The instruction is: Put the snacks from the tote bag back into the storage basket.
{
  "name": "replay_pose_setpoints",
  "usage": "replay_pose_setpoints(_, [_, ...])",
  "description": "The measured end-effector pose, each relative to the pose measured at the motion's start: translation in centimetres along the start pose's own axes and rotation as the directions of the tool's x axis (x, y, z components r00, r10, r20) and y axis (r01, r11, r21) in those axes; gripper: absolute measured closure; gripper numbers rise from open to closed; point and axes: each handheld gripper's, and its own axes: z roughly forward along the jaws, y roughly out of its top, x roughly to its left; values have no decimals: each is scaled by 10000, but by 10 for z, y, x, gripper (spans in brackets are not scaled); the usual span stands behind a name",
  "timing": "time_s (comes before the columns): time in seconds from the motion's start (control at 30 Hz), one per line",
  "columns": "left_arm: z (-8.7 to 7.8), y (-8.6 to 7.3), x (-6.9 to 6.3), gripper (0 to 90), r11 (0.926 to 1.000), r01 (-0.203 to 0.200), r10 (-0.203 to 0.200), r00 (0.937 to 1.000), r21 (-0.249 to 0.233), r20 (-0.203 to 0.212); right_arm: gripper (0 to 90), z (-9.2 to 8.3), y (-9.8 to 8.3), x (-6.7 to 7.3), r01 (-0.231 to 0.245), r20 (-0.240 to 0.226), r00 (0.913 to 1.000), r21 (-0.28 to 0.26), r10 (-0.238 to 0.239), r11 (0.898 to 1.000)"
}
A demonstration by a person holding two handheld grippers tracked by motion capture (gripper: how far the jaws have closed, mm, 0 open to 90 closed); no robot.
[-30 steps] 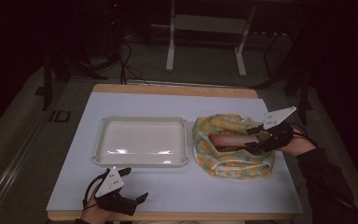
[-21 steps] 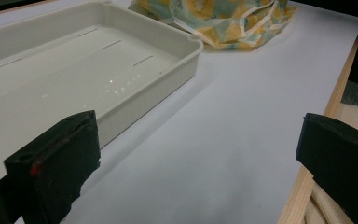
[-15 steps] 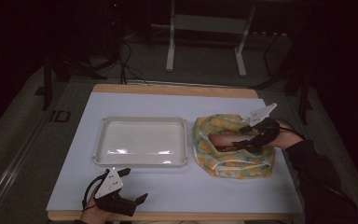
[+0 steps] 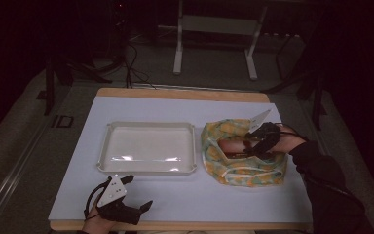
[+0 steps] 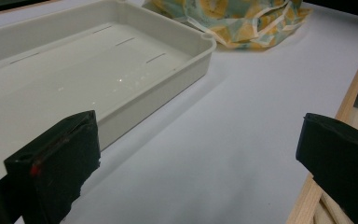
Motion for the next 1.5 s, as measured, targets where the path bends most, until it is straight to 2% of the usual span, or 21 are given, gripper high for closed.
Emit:
replay_pose_setpoints(0.23, [0,0,0,0,10000,-11,11,10000,47,35,305,7,3,0,199,28,9998,570,-201,9982])
replay_pose_setpoints(0.37, [0,0,0,0,10000,6,-6,10000,60,32,305,9,3,-1,230,-15,9997,696,-230,9973])
replay_pose_setpoints(0.63, [1,-1,0,0,10000,21,-22,10000,90,29,373,19,0,-1,505,-241,9985,966,-484,9940])
replay_pose_setpoints(0.7, [1,-1,0,0,9999,34,-34,10000,101,38,410,19,-1,-1,699,-467,9967,856,-661,9939])
replay_pose_setpoints(0.93, [1,-1,0,0,9999,-2,1,10000,115,38,423,15,-4,-2,991,-549,9940,820,-948,9917])
replay_pose_setpoints(1.13, [1,0,0,0,10000,-2,1,10000,72,83,426,5,-4,-4,839,-560,9951,487,-811,9953])
replay_pose_setpoints(1.3, [0,0,-1,0,9999,-104,103,9999,66,135,427,-1,-4,-3,857,-542,9950,440,-833,9953])
replay_pose_setpoints(1.5, [0,0,-2,0,9998,-172,171,9997,64,150,428,-16,-4,-2,890,-346,9955,138,-885,9959])
